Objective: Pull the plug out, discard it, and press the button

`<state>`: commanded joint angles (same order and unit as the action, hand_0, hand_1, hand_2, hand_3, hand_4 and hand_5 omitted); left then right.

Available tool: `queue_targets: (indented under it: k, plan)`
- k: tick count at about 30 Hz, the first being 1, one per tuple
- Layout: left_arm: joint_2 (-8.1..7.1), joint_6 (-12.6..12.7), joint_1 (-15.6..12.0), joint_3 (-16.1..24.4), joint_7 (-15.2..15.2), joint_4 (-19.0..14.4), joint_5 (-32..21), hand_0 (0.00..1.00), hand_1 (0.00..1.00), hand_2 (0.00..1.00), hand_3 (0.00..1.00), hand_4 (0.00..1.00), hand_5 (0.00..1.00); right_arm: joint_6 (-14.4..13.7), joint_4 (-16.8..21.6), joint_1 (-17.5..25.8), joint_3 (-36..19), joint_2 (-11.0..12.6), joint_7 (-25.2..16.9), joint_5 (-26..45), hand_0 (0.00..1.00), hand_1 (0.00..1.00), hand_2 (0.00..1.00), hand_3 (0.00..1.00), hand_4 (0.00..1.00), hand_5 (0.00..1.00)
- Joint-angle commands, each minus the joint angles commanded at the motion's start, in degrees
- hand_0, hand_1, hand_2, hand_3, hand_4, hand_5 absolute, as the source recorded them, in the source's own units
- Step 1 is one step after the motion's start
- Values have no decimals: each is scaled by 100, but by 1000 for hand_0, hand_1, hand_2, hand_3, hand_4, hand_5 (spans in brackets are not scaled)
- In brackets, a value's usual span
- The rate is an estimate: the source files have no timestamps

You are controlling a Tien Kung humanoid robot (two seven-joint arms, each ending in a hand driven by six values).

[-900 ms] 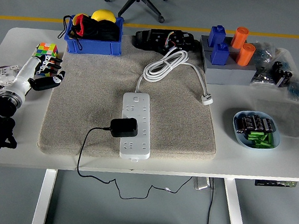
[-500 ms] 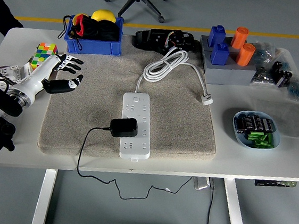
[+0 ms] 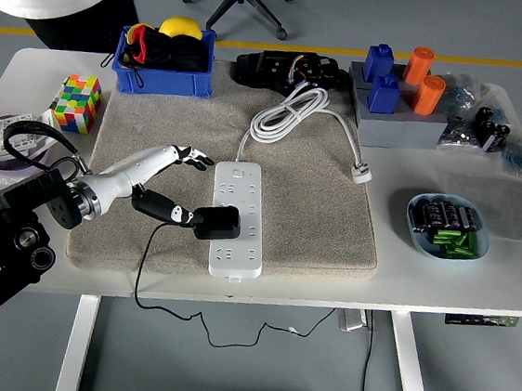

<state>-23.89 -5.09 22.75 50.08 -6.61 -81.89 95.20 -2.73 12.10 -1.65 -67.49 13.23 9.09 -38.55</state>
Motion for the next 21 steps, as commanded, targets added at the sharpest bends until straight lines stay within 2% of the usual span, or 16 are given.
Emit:
queue_targets:
  k: [1,6,7,12,13,18,19,21]
  plan:
    - [6,7,31,-74,-7,5,-6,842,836,763,805,998,205,1,-2,2,1,0,2,2,758,667,655,621,669,508]
    - [73,12,167,-314,-46,70,-41,842,836,763,805,998,205,0,-2,7,11,-2,1,9,758,667,655,621,669,508]
    - [84,9,184,-337,-47,82,-56,827,785,709,775,998,181,0,-2,7,14,-1,1,9,758,667,656,621,669,508]
    - [177,46,278,-521,-78,183,-26,827,785,709,775,998,181,-5,2,-3,30,1,-7,21,758,667,656,621,669,508]
    - [199,69,288,-549,-80,202,-29,775,675,608,739,998,132,-5,2,-4,29,-1,-9,23,757,667,656,620,669,508]
    - [277,115,354,-655,-101,310,9,775,675,608,739,998,132,-3,-1,-4,33,-4,-9,32,757,667,656,620,669,508]
    - [284,122,370,-681,-98,339,7,718,605,545,716,961,50,-2,-1,-4,32,-3,-10,33,757,667,656,621,669,508]
    - [297,148,402,-732,-81,398,-12,718,605,545,716,961,50,-2,-3,-2,31,-1,-9,34,757,667,656,621,669,508]
